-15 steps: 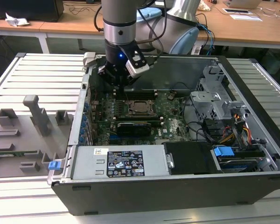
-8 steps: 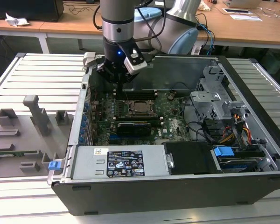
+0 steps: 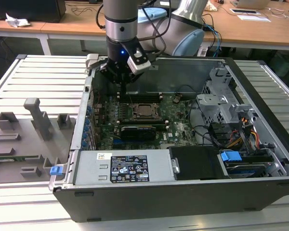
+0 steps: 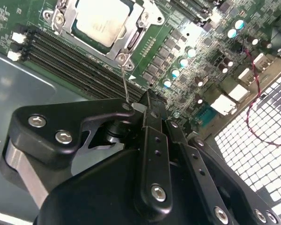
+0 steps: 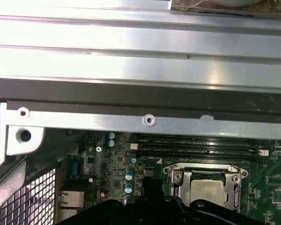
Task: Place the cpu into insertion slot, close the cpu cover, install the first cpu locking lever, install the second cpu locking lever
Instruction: 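Install the first cpu locking lever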
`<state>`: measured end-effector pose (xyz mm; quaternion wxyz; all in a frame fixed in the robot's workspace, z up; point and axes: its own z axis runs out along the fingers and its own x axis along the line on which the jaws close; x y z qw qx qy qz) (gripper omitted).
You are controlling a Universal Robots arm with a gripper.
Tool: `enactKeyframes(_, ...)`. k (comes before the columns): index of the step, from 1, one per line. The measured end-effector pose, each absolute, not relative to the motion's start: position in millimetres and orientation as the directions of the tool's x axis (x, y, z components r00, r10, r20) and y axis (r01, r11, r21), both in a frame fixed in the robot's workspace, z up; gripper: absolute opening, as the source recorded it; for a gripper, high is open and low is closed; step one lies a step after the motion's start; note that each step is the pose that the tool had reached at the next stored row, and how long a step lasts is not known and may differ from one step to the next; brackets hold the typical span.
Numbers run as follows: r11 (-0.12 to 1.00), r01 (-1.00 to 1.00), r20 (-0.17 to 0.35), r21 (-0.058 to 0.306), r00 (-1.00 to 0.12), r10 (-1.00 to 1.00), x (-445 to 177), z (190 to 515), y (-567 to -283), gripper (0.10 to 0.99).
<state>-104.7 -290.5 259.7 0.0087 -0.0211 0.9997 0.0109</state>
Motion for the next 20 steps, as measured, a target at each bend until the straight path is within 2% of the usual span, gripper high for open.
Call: enactKeyframes(20,0.999,-0.042,-0.018,0.021,-0.999,-0.042,-91.2,259.6,-288.4,0.106)
